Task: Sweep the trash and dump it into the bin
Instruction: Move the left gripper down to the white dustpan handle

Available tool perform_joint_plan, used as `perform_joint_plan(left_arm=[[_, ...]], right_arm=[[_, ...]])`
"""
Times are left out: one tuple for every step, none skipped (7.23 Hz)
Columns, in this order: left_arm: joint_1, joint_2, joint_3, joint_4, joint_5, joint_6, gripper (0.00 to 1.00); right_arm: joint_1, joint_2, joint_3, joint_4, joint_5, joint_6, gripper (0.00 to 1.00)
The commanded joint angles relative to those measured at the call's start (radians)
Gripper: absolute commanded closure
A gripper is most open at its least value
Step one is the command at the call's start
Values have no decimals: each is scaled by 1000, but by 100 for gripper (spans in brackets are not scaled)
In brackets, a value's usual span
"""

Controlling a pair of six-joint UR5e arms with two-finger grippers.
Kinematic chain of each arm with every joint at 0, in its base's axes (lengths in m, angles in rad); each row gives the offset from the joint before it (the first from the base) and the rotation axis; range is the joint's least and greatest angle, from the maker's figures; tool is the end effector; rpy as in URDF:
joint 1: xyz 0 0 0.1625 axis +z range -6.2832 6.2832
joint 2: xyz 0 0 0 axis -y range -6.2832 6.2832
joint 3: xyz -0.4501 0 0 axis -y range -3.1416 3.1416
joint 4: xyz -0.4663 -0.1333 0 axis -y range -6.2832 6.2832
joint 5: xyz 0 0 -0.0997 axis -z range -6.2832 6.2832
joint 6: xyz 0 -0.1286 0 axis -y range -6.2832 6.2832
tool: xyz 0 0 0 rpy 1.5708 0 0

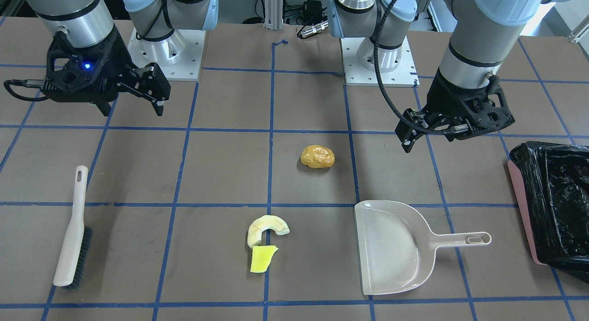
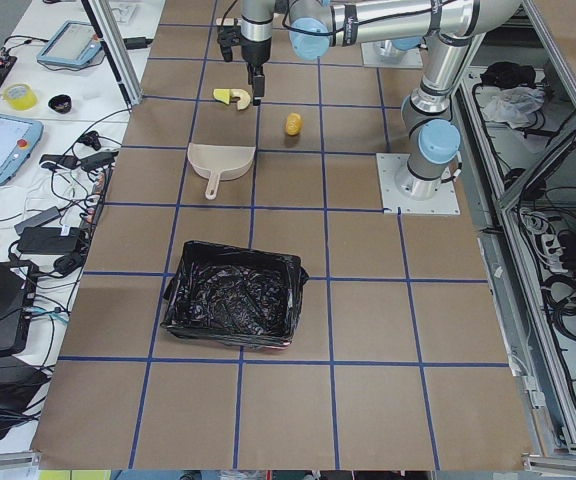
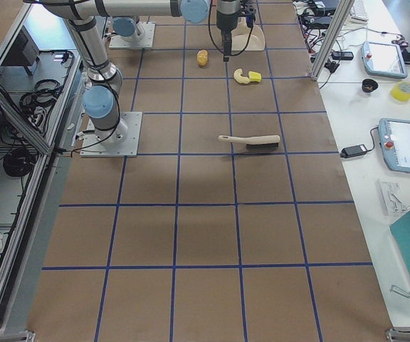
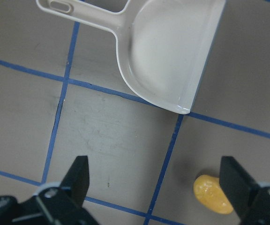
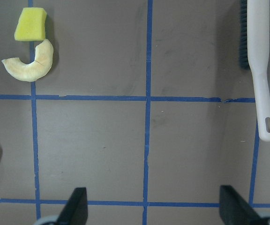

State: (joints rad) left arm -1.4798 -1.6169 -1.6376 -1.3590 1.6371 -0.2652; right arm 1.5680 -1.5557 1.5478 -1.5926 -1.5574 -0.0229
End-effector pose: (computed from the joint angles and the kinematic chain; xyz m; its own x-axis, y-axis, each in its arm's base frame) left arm -0.0701 -0.6048 0.4417 -0.9347 -0.3535 -0.0377 -0.3476 0.9309 -0.1126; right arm 0.1334 -0.5769 0.4907 -0.9997 -0.0205 -0.0127 -0.0201 0.9993 -0.0300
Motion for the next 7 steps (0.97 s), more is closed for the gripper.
perform_joint_plan(left_arm=[[41,-12,4,3,-6,-372,0],[42,-17,7,4,-8,-463,0],[42,-20,5,5,-7,-495,0],[42,-23,2,6,-2,-596,0],[46,-46,7,46,0,-822,0],[46,-73,12,72,-5,-985,0],[47,-102,28,72,7,-1025,0]], right_arm=[[0,-1,0,0,-9,1,0],[0,0,0,0,-6,0,0],[0,0,0,0,-3,0,0],[0,0,0,2,2,0,0],[0,0,0,2,3,0,0],[0,0,0,3,-3,0,0],[0,5,2,3,2,-6,0]])
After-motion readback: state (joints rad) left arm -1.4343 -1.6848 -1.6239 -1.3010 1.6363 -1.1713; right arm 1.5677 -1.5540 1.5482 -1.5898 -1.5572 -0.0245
